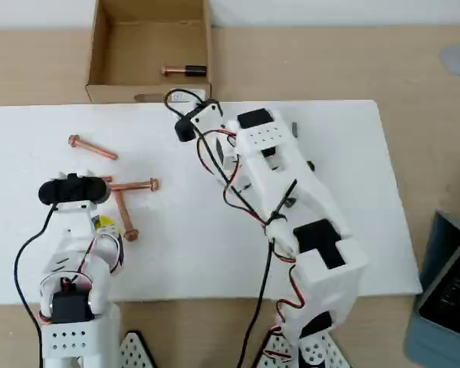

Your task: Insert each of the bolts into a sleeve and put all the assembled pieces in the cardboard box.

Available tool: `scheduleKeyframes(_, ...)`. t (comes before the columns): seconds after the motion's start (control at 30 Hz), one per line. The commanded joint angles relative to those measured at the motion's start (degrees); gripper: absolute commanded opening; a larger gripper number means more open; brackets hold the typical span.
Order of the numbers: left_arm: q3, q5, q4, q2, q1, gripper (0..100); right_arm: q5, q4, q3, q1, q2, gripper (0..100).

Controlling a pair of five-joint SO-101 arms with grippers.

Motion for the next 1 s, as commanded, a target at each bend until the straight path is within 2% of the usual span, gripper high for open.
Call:
scheduleKeyframes(0.0, -0.26, 0.0, -0.18, -0.48, -0.26, 0, 0.62, -0.97, -1.45, 1.8, 1.8, 16.7)
scheduleKeyframes(0.1, -0.26, 0.0, -0.18, -0.48, -0.26, 0, 2.11, -0.97, -2.68, 2.15, 4.44, 16.4)
scheduleKeyframes(0.23, -0.26, 0.0, -0.18, -0.48, -0.18, 0, 2.2, -1.05, -3.82, 2.07, 6.64, 9.2)
scheduleKeyframes(0.37, -0.26, 0.0, -0.18, -0.48, -0.18, 0, 3.78, -1.14, -3.82, 1.98, 7.96, 7.6)
scheduleKeyframes(0.47, -0.26, 0.0, -0.18, -0.48, -0.18, 0, 3.78, -1.14, -3.91, 1.98, 7.87, 0.9)
scheduleKeyframes(0.7, -0.26, -0.18, -0.18, -0.48, -0.09, 0, 3.52, -0.62, -4.0, 1.89, 2.77, 1.1)
scheduleKeyframes(0.97, -0.26, -0.35, -0.18, -0.48, 0.0, 0, 3.25, 5.19, -4.18, 1.98, -9.8, 1.0)
